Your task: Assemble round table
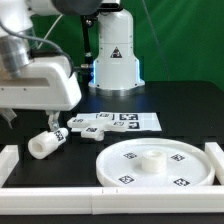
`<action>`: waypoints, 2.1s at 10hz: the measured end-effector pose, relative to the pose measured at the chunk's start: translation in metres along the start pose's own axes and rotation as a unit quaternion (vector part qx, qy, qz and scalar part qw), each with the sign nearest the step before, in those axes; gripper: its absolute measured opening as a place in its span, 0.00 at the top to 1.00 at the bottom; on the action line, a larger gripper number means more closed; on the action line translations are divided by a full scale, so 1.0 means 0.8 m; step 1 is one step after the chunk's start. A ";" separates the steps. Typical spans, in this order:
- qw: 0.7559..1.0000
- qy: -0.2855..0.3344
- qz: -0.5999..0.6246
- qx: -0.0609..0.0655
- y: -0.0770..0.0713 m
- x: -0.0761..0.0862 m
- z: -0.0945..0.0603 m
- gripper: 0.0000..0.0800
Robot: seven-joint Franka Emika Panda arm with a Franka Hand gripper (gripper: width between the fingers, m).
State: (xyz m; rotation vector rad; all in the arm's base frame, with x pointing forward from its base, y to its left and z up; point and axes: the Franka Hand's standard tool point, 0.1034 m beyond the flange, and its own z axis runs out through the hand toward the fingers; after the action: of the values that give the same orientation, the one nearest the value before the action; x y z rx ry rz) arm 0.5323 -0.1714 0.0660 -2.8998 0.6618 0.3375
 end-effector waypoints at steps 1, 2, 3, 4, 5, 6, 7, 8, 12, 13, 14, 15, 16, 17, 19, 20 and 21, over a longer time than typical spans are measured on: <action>1.000 -0.028 0.003 0.001 0.002 0.005 0.007 0.19; 0.993 -0.113 0.029 0.007 0.001 -0.014 0.014 0.19; 0.989 -0.147 0.030 0.009 0.002 -0.010 0.015 0.19; 0.984 -0.177 0.029 0.010 0.002 -0.013 0.018 0.19; 0.972 -0.233 0.030 0.014 0.003 -0.025 0.020 0.19; 0.970 -0.242 0.015 0.013 0.006 -0.017 0.029 0.19; 0.958 -0.287 0.009 0.017 0.010 -0.029 0.034 0.19; 0.952 -0.304 0.014 0.021 0.018 -0.024 0.039 0.19; 0.946 -0.324 0.022 0.019 0.032 -0.029 0.062 0.19; 0.945 -0.326 0.025 0.018 0.034 -0.031 0.071 0.19; 0.945 -0.325 0.026 0.016 0.032 -0.033 0.078 0.19; 0.945 -0.326 0.025 0.014 0.028 -0.034 0.079 0.19; 0.945 -0.326 0.024 0.014 0.027 -0.034 0.079 0.19; 0.945 -0.326 0.024 0.014 0.028 -0.034 0.079 0.35; 0.945 -0.326 0.025 0.014 0.028 -0.034 0.079 0.50; 0.945 -0.326 0.024 0.014 0.028 -0.034 0.079 0.50; 0.946 -0.324 0.007 0.020 0.027 -0.033 0.067 0.50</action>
Offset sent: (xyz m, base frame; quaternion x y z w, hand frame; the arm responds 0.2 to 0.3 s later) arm 0.0000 0.0000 0.0000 0.0000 -0.1296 0.0000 0.9916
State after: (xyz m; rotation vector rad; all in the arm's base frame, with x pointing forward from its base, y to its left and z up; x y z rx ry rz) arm 0.4898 -0.1696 0.0188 -2.4975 0.5543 1.1873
